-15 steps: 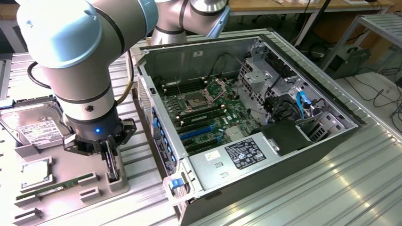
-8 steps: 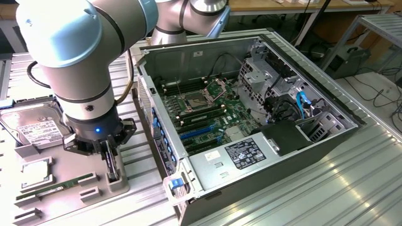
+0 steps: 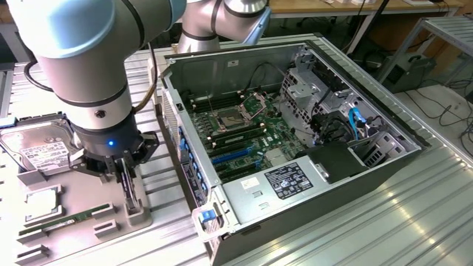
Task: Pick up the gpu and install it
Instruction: 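Pick up the gpu and move the gpu toward the slot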
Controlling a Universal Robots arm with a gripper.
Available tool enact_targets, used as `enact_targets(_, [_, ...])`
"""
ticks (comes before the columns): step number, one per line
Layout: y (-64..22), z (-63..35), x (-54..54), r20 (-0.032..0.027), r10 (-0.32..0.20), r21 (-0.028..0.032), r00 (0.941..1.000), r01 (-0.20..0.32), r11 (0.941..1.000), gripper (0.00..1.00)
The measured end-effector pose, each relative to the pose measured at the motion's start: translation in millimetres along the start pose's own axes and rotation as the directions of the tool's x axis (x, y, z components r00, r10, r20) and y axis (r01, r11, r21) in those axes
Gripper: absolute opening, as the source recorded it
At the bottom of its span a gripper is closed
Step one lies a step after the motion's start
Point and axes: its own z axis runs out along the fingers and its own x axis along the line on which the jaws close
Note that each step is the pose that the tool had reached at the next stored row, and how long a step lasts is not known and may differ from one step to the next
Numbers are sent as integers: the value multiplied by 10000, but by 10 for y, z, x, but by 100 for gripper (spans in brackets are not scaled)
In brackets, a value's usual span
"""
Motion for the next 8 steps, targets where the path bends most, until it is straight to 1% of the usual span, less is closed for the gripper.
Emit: enact_targets(8, [8,-187,2,-2,0,1,10000,0,10000,27])
